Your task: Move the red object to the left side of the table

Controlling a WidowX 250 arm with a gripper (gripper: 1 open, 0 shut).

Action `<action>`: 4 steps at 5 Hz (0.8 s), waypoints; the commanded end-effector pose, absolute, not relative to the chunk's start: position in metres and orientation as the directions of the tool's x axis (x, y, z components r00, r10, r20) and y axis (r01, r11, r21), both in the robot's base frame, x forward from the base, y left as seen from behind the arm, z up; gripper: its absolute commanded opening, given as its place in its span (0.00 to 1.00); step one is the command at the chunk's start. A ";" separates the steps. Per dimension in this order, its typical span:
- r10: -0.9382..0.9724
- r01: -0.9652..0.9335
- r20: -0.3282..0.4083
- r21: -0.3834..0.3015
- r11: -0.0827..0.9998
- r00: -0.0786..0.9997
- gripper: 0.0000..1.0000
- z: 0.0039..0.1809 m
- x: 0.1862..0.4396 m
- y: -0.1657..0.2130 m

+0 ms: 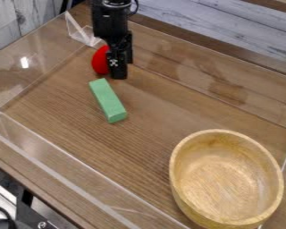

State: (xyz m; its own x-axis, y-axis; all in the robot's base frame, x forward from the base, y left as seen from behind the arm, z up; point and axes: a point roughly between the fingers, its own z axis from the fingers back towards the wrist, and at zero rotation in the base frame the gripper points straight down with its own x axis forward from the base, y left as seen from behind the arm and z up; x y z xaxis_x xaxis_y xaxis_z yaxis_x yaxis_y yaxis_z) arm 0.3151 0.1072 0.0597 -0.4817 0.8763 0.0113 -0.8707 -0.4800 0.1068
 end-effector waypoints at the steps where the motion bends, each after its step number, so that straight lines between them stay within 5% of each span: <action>1: 0.886 -0.884 -0.011 0.073 -0.461 -0.463 1.00 0.082 0.322 0.107; 3: 0.907 -0.902 -0.036 0.123 -0.413 -0.420 1.00 0.108 0.324 0.106; 4: 0.861 -0.857 -0.060 0.153 -0.492 -0.505 1.00 0.116 0.323 0.111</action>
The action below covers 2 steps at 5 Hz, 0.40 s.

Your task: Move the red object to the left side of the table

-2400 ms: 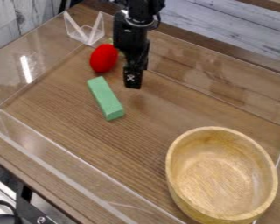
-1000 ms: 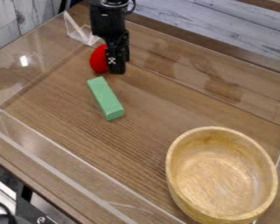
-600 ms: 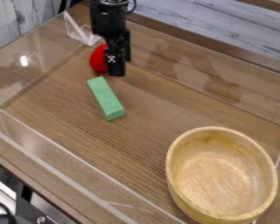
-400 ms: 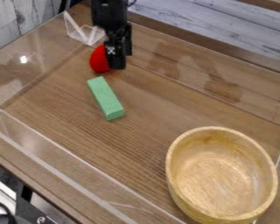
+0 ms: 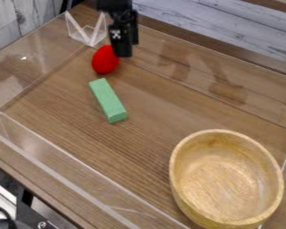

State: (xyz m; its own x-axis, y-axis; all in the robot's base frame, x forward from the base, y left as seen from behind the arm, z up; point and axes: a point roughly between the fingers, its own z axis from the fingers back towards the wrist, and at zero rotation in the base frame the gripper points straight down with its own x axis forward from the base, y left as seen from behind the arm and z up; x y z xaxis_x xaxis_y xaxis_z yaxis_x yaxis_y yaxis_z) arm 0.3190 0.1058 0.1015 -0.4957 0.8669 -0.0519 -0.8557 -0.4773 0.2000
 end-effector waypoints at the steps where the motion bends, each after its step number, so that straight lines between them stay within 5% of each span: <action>1: 0.807 -0.805 -0.084 0.178 -0.565 -0.585 1.00 0.122 0.323 0.115; 2: 0.774 -0.776 -0.102 0.191 -0.602 -0.625 1.00 0.123 0.325 0.116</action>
